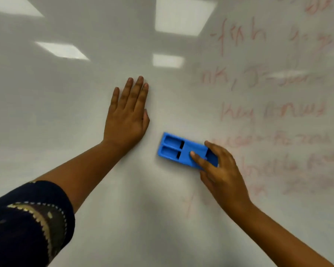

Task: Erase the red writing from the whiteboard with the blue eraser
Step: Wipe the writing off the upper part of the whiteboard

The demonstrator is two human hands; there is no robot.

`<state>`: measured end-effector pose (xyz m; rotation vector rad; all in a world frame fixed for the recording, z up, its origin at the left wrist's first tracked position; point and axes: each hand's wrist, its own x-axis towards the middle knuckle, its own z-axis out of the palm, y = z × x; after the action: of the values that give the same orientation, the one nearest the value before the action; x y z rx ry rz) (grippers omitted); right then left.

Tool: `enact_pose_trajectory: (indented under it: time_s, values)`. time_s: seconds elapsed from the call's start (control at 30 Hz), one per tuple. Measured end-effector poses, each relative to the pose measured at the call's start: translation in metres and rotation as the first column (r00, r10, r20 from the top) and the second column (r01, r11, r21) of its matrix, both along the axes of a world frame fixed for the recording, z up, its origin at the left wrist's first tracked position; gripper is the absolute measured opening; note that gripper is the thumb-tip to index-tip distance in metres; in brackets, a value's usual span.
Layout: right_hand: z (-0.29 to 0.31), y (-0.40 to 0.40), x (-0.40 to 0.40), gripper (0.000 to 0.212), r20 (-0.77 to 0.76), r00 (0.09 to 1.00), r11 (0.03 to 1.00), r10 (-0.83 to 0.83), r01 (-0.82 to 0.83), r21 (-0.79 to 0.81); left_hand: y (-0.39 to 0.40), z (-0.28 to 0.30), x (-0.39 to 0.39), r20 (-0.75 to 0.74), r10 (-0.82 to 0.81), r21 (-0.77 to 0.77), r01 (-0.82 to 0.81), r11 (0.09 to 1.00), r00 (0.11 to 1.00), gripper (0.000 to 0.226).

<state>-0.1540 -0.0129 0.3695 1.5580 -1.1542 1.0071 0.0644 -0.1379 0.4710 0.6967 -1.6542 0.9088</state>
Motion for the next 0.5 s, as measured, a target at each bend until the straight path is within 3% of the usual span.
enact_pose_trajectory:
  time_s: [0.07,0.1,0.17,0.2,0.3,0.37,0.5]
  values:
    - [-0.048,0.003,-0.002,0.039,-0.077,0.996,0.995,0.047,-0.040,0.092,-0.001,-0.001,0.000,0.002,-0.005,-0.003,0.005,1.000,1.000,0.056]
    - [-0.072,0.004,-0.002,0.029,-0.029,0.996,0.985,0.085,-0.079,0.156,-0.001,-0.001,-0.001,0.001,-0.007,-0.004,0.007,1.000,1.000,0.056]
    - [-0.123,0.002,-0.003,0.032,0.165,0.983,0.935,0.085,-0.136,0.327,-0.001,-0.001,-0.001,-0.003,-0.001,-0.007,0.001,1.000,1.000,0.056]
    - [-0.146,0.000,-0.007,0.037,0.188,0.980,0.938,0.067,-0.126,0.323,-0.001,-0.002,-0.001,-0.007,0.005,-0.008,-0.005,1.000,1.000,0.056]
    - [-0.154,0.010,-0.017,0.036,0.093,0.996,0.913,0.003,-0.041,0.406,-0.001,-0.002,-0.001,-0.007,0.010,-0.007,-0.011,1.000,1.000,0.056]
    - [-0.133,0.013,-0.025,0.048,-0.131,0.991,0.970,0.028,0.004,0.243,0.000,-0.002,-0.001,-0.006,0.008,-0.008,-0.008,1.000,1.000,0.056]
    - [-0.050,0.008,-0.040,0.062,-0.025,0.999,0.999,0.032,-0.032,-0.020,-0.001,-0.002,-0.001,-0.001,0.010,-0.001,-0.010,1.000,1.000,0.056]
